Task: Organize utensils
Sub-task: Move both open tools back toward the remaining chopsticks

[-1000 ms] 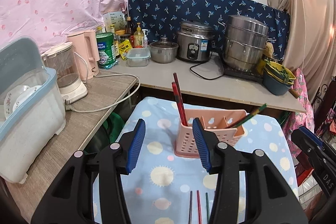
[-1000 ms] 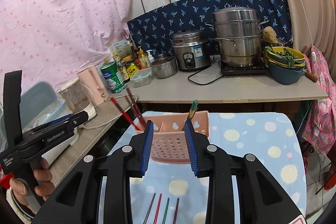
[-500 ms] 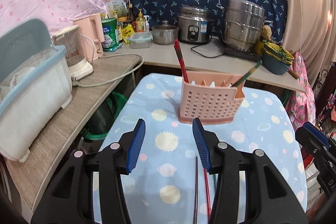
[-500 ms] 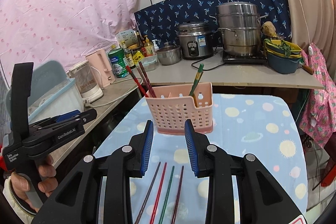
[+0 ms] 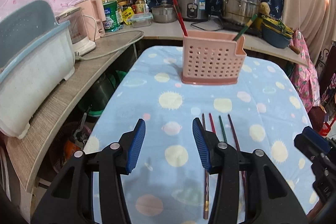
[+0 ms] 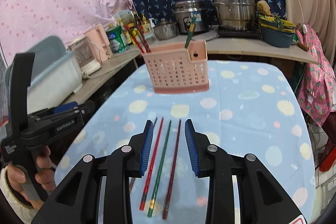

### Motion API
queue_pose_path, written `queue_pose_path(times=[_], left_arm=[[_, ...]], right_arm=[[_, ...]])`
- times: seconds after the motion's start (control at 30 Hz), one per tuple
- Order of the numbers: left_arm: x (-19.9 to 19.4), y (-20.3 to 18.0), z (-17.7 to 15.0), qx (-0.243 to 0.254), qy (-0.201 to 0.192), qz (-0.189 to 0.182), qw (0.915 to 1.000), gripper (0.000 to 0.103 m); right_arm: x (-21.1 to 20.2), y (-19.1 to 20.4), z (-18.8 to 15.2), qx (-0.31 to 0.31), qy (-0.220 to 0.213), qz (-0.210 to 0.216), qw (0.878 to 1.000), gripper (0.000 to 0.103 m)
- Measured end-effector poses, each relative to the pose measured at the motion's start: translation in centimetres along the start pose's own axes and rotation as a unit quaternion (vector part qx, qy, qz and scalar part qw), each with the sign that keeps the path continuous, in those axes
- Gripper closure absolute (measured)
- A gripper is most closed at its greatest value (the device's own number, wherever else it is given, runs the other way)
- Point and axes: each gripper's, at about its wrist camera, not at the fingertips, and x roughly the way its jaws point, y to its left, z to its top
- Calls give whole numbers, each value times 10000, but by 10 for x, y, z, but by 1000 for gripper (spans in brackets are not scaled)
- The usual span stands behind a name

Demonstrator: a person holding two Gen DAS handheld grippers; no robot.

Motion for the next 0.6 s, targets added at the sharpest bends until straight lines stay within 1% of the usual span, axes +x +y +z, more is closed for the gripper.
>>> queue_pose_path(times=[0.23,0.33,0.43,0.5,0.53,0.6], left_arm=[[7,-1,-37,-20,310,-96,9995,59],[12,-2,-52,-4,448,-103,9989,58],[15,-5,-65,40,562,-107,9984,58],[17,-7,-73,67,625,-128,9979,55],[18,-8,-78,82,656,-134,9977,50],[18,-9,-85,115,690,-140,9974,49]], right_arm=[[8,8,-50,-217,307,-298,9988,72],[13,11,-69,-269,458,-368,9979,72],[18,11,-84,-207,615,-329,9973,72],[21,11,-93,-159,710,-322,9968,72],[23,10,-97,-133,755,-312,9966,72],[25,11,-104,-117,807,-322,9962,72]])
